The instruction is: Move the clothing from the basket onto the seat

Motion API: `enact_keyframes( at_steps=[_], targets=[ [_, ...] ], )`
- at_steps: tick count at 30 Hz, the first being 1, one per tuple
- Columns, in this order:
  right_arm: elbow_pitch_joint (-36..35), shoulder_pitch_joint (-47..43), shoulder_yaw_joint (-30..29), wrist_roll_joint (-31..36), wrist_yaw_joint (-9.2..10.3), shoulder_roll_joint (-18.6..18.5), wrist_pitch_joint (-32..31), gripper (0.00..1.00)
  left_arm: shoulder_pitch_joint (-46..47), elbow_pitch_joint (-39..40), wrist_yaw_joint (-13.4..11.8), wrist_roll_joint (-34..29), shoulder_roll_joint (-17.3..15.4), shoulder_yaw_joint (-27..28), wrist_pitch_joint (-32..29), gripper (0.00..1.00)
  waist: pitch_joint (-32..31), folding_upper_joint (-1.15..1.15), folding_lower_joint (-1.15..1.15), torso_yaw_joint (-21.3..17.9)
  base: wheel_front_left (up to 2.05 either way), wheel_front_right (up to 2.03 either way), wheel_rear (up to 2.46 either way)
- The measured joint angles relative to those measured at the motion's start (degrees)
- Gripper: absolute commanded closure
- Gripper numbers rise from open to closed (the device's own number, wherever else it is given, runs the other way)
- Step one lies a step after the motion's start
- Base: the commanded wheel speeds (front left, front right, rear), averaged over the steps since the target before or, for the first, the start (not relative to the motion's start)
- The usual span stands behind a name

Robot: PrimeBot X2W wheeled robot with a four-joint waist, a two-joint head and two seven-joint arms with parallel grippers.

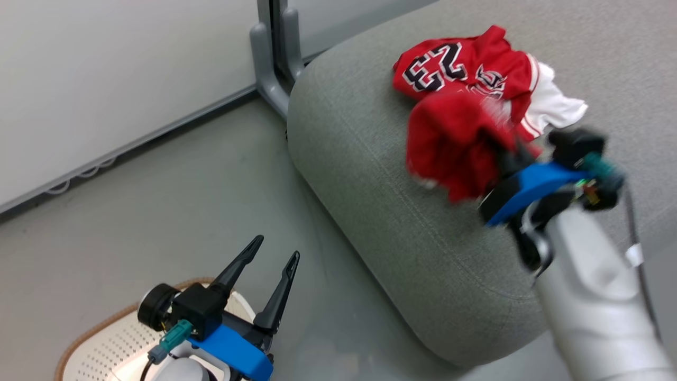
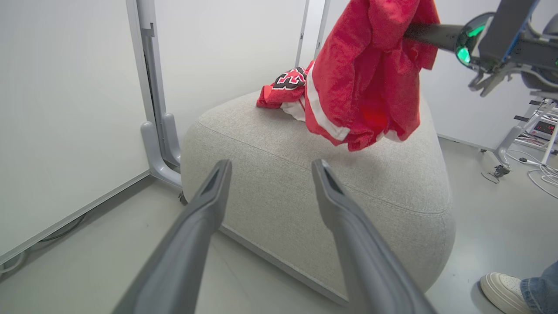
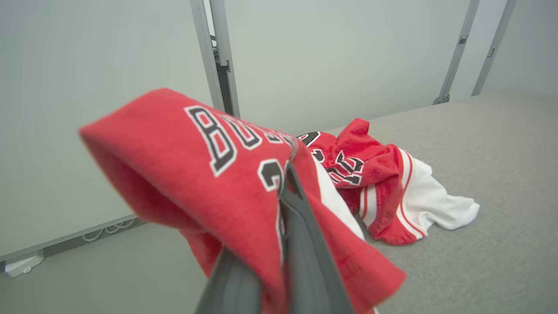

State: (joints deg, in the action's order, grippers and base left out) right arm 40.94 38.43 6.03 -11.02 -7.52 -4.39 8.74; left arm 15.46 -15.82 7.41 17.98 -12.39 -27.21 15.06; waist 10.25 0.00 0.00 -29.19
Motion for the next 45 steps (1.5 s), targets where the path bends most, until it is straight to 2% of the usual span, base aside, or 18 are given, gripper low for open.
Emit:
enact_keyframes(
  at_steps=[5, 9, 11, 15, 19, 27, 31, 38, 39, 41, 42, 43, 45],
  targets=[
    [-3.77, 7.59, -7.5, 0.79, 0.01, -5.05, -4.14, 1.0, 2.75, 0.88, 0.0, -0.49, -1.98, -1.54, -0.01, 0.0, 4.14, 0.0, 0.0, 1.92, 0.0, 0.0, 0.0],
    [-6.25, 12.43, -13.15, 2.97, 0.0, -11.12, -6.97, 1.0, 5.69, 2.1, 0.0, -0.78, -3.76, -3.12, -0.01, 0.0, 8.22, 0.0, 0.01, 3.8, 0.0, 0.0, 0.0],
    [-6.79, 14.23, -16.99, 3.66, 0.01, -13.55, -7.62, 1.0, 7.39, 2.85, 0.0, -0.91, -4.63, -3.69, -0.01, 0.0, 10.45, 0.0, 0.0, 4.85, 0.0, 0.0, 0.0],
    [-7.58, 17.07, -26.55, 3.72, 0.01, -16.12, -6.89, 1.0, 10.72, 4.57, 0.0, -0.99, -5.75, -4.54, -0.01, 0.0, 15.03, 0.0, 0.01, 7.26, 0.0, 0.0, 0.0],
    [-7.79, 17.3, -31.66, 5.75, 0.01, -16.26, -5.83, 1.0, 14.1, 6.72, 0.0, -1.53, -6.82, -4.75, -0.01, 0.0, 19.58, 0.0, 0.01, 10.0, 0.0, 0.0, 0.0],
    [-3.15, 15.67, -36.32, 8.88, 0.0, -13.28, -3.5, 1.0, 15.98, 9.53, 0.0, -2.35, -7.58, -4.37, -0.01, 0.0, 25.95, 0.0, 0.01, 15.11, 0.0, 0.0, 0.0],
    [-0.62, 15.65, -37.08, 9.9, 0.0, -12.62, -2.38, 1.0, 15.96, 9.72, 0.0, -2.4, -7.59, -3.99, -0.01, 0.0, 26.97, 0.0, 0.01, 16.44, 0.0, 0.0, 0.0],
    [1.48, 16.05, -36.9, 11.06, 0.0, -12.92, -1.18, 1.0, 15.69, 9.59, 0.0, -2.33, -6.92, -3.56, -0.01, 0.0, 26.1, 0.0, 0.01, 16.45, 0.0, 0.0, 0.0],
    [1.67, 16.11, -36.84, 11.21, 0.0, -12.94, -1.15, 0.88, 15.65, 9.56, 0.0, -2.33, -6.84, -3.5, -0.01, 0.0, 25.96, 0.0, 0.01, 16.42, 0.0, 0.0, 0.0],
    [1.96, 16.12, -36.66, 11.52, 0.0, -12.99, -0.92, 0.52, 15.46, 9.38, 0.0, -2.32, -6.67, -3.44, -0.01, 0.0, 25.62, 0.0, 0.01, 16.37, 0.0, 0.0, 0.0],
    [2.07, 16.1, -36.49, 11.56, 0.0, -13.0, -0.65, 0.18, 15.4, 9.21, 0.0, -2.31, -6.59, -3.43, -0.01, 0.0, 25.4, 0.0, 0.0, 16.35, 0.0, 0.0, 0.0],
    [2.13, 16.04, -36.26, 11.71, 0.0, -13.0, -0.59, 0.0, 15.28, 9.07, 0.0, -2.16, -6.47, -3.31, -0.01, 0.0, 25.09, 0.0, 0.01, 16.34, 0.0, 0.0, 0.0],
    [2.27, 15.6, -35.62, 12.1, 0.0, -13.0, -0.44, 0.0, 15.04, 8.79, 0.0, -1.88, -6.04, -3.03, -0.01, 0.0, 24.28, 0.0, 0.0, 16.37, 0.0, 0.0, 0.0]
  ],
)
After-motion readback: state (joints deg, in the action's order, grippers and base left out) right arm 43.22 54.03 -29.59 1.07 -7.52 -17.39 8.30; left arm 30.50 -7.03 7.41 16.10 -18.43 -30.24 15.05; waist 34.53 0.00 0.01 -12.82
